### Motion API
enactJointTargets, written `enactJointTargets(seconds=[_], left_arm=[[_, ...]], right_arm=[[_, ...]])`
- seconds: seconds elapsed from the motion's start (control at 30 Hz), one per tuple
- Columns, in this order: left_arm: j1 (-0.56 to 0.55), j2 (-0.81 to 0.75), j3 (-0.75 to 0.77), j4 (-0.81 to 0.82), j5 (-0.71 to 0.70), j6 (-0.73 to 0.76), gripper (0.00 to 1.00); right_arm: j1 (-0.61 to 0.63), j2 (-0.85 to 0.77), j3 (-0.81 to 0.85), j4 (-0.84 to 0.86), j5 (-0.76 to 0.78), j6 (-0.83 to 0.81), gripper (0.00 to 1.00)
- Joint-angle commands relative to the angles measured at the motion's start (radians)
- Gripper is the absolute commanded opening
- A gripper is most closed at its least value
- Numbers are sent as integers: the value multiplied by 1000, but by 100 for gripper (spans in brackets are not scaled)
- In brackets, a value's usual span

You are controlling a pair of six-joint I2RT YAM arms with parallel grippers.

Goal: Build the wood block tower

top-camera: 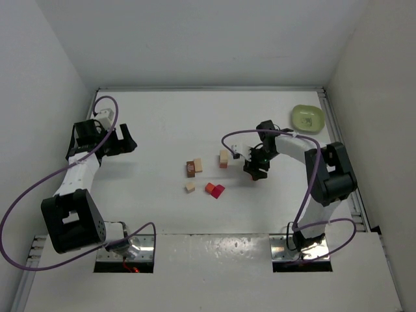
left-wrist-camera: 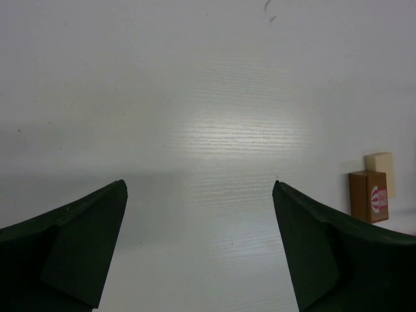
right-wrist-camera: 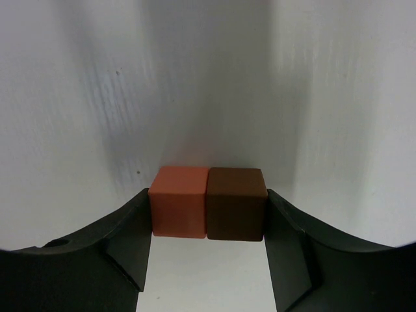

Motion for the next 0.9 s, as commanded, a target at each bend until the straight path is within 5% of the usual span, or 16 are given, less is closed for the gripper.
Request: enactJointTargets(seconds=[0.0, 0.27, 0.63, 0.87], left_arm=[[-7, -19, 37, 31, -4, -2, 100], [-7, -1, 46, 31, -13, -2, 100], [-7, 30, 47, 41, -13, -20, 100], [-7, 30, 47, 41, -13, -20, 100]], right_arm=[[-9, 26, 38, 96, -36, -98, 25], [-25, 55, 32, 98, -17, -121, 42], [-52, 67, 73, 39, -82, -150, 80], [-65, 82, 101, 0, -120, -178, 88]])
